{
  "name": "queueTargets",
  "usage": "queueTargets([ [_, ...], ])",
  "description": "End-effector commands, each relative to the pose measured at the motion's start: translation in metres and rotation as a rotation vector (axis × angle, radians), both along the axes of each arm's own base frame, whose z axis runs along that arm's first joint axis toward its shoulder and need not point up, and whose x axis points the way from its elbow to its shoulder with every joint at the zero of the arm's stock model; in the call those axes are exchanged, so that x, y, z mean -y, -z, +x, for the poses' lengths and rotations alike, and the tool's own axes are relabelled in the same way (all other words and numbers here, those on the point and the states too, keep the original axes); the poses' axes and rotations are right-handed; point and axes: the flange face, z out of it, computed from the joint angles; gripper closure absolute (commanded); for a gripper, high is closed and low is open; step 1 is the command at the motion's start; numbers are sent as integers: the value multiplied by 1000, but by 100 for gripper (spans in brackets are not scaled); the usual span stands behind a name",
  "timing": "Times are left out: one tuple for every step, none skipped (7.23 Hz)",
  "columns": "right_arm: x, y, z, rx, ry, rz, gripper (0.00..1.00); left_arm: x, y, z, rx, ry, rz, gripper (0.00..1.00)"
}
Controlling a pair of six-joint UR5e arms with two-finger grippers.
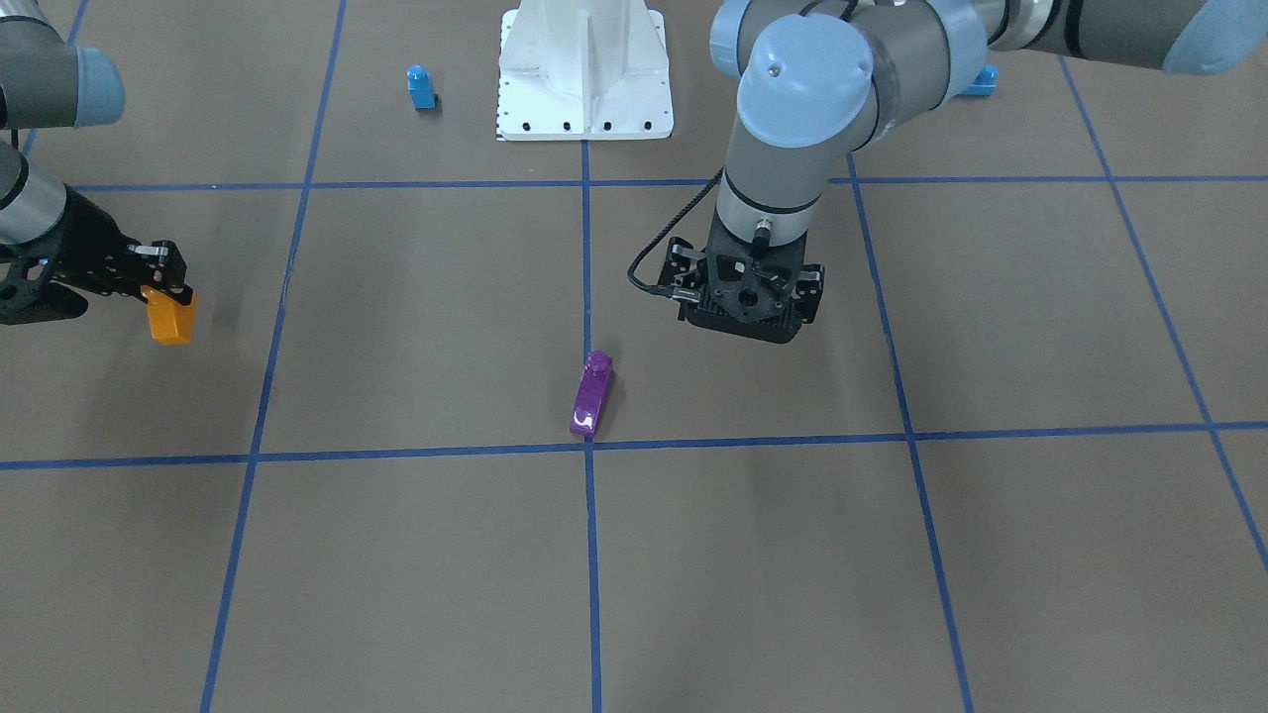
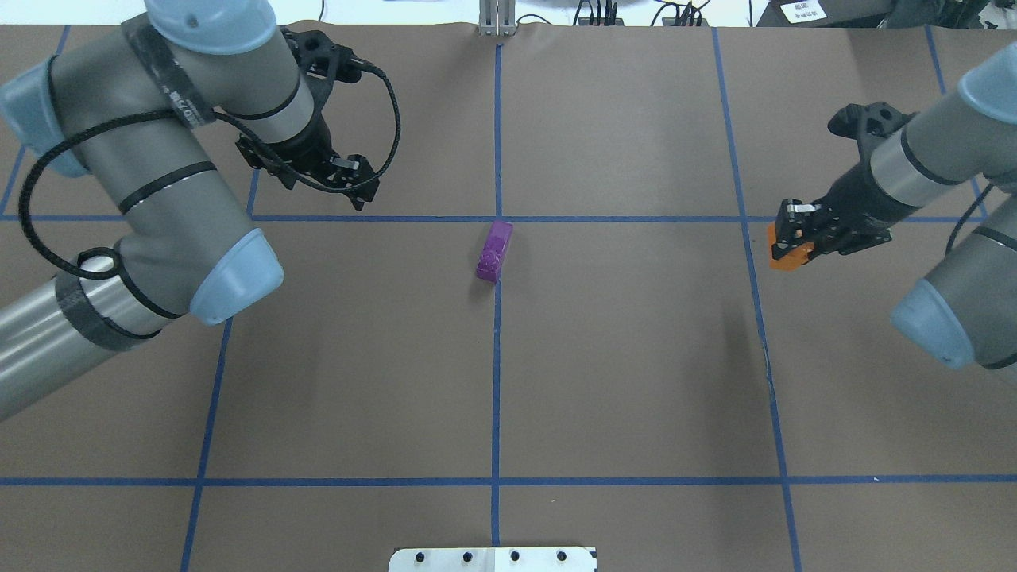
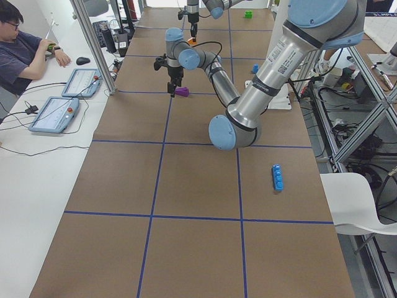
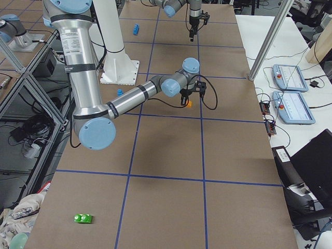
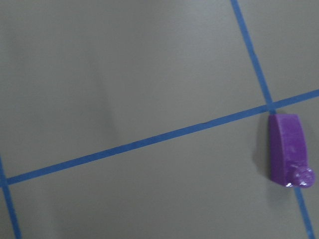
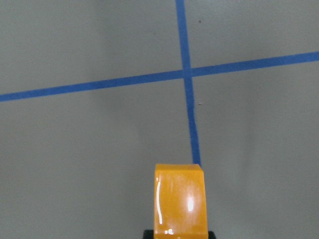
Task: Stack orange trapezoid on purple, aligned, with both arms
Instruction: 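Carry the orange block over the purple block while the left arm withdraws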
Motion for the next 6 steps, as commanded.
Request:
queueTargets([
  [12, 100, -77, -8, -56, -74, 100, 7, -59, -56, 57, -29, 32, 0],
  [19, 149, -130, -45, -69, -109, 100, 10, -86, -79, 72, -38, 18, 0],
  [29, 190, -184, -68, -128, -172, 100, 14, -111, -108, 85, -64, 25, 0],
  [24, 219, -225, -88, -155, -182, 100, 16, -135, -136, 94, -89, 32, 0],
  [19, 227, -248, -110, -181, -183, 100, 17, -153, -153, 111, -103, 39, 0],
  [24, 232, -259, -111, -211, -223, 100, 16, -160, -158, 116, -106, 33, 0],
])
